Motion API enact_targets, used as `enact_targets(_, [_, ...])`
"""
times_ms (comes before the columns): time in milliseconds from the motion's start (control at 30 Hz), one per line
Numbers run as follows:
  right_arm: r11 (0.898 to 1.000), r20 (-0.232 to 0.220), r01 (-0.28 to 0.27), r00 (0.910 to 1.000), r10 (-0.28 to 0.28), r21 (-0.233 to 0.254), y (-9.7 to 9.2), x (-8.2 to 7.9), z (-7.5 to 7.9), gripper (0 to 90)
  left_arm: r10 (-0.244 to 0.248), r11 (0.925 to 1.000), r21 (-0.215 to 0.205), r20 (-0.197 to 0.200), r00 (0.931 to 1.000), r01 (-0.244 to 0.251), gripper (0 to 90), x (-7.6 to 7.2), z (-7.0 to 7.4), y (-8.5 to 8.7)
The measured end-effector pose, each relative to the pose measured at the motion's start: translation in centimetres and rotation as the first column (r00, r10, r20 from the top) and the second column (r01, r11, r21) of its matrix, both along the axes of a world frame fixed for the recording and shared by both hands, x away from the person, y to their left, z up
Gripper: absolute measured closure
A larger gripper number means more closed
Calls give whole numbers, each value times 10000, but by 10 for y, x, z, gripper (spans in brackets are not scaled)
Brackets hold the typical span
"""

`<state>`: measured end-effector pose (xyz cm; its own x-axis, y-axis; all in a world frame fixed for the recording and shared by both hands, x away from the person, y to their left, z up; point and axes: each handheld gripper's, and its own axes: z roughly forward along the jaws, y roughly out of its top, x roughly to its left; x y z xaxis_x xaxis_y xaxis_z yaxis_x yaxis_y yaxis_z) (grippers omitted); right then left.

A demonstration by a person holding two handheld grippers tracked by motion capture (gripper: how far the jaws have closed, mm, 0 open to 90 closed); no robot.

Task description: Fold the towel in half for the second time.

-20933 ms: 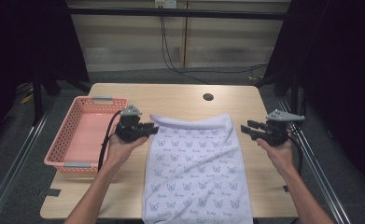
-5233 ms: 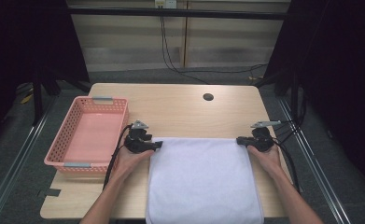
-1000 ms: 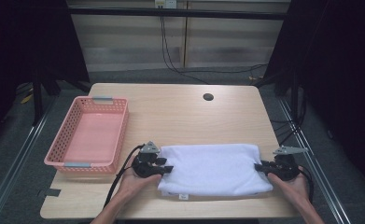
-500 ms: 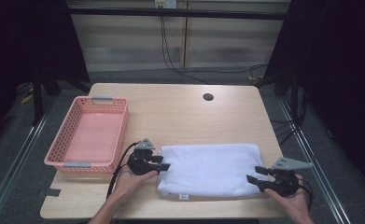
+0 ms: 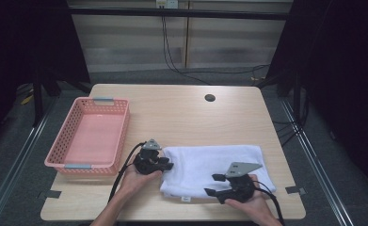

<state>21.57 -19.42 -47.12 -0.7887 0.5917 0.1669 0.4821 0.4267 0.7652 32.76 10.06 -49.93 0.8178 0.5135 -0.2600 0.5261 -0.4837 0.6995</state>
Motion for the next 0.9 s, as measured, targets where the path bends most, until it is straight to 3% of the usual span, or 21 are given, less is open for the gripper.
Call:
enact_targets(200, [9940, -423, -1072, 9932, 1081, 230, 51, 8, -2, 362, -11, 9999, 122, -61, 10000, 11, 635, -3, 3, -1])
enact_targets(467, [9769, -471, -2119, 9764, 2105, -259, 103, 19, -13, 405, 660, 9967, -480, 127, 9977, -653, 568, 5, 11, 19])
enact_targets(700, [9670, -437, -2395, 9707, 2365, -872, 118, 21, -21, 436, 905, 9941, -612, 183, 9957, -892, 549, 8, 12, 23])
enact_targets(767, [9577, -185, -2628, 9648, 2625, -1170, 118, 23, -24, 447, 1003, 9932, -618, 196, 9948, -990, 540, 9, 12, 24])
enact_targets(833, [9592, 97, -2507, 9671, 2541, -1307, 118, 20, -26, 520, 1112, 9921, -609, 230, 9935, -1096, 530, 11, 11, 24])
enact_targets(900, [9579, 490, -2410, 9667, 2512, -1558, 119, 16, -27, 526, 1126, 9922, -573, 286, 9932, -1108, 517, 15, 9, 24])
